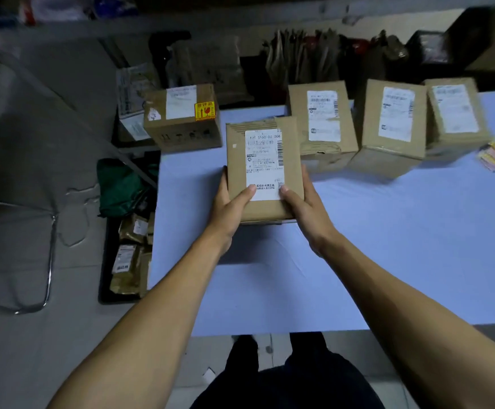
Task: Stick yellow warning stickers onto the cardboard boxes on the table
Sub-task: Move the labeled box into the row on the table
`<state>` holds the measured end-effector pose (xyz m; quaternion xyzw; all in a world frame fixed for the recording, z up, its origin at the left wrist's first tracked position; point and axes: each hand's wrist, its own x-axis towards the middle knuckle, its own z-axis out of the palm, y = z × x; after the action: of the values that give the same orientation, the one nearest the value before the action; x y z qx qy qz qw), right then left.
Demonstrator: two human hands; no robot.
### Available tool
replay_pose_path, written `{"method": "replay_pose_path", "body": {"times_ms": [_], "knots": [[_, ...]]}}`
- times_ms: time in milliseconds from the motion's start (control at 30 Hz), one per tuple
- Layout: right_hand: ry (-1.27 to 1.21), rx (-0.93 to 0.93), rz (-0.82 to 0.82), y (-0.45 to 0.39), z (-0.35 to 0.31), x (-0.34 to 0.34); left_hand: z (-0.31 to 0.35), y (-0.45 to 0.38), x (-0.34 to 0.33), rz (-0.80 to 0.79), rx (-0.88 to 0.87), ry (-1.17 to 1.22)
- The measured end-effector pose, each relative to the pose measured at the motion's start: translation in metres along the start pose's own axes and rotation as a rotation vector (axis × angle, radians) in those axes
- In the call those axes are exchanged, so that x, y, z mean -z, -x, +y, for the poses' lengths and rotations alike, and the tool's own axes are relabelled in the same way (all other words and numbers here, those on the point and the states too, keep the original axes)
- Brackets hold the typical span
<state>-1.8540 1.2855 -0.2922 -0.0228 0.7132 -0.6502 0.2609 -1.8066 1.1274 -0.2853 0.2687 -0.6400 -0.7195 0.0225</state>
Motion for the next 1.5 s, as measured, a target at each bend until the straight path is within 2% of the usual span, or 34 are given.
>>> {"method": "replay_pose_path", "body": {"times_ms": [233,467,633,900,1067,1333,1500], "knots": [[-0.033,0.022,0.106,0.049,-0.010,-0.005,0.018,0.042,-0.001,-0.094,-0.077,-0.004],[-0.073,0.109,0.120,0.092,-0.021,0.014,0.029,0.077,-0.020,-0.106,-0.127,-0.057],[-0.078,0.147,0.190,0.135,-0.015,0.077,0.020,0.105,-0.085,-0.175,-0.142,-0.114],[-0.051,0.058,0.366,0.221,0.022,0.221,-0.012,0.169,-0.232,-0.314,-0.081,-0.184],[0.008,-0.021,0.428,0.250,0.042,0.281,-0.032,0.192,-0.292,-0.366,-0.005,-0.243],[0.049,-0.133,0.430,0.226,0.063,0.339,-0.049,0.168,-0.353,-0.389,0.059,-0.302],[0.085,-0.182,0.392,0.178,0.065,0.382,-0.063,0.117,-0.394,-0.368,0.090,-0.311]]}}
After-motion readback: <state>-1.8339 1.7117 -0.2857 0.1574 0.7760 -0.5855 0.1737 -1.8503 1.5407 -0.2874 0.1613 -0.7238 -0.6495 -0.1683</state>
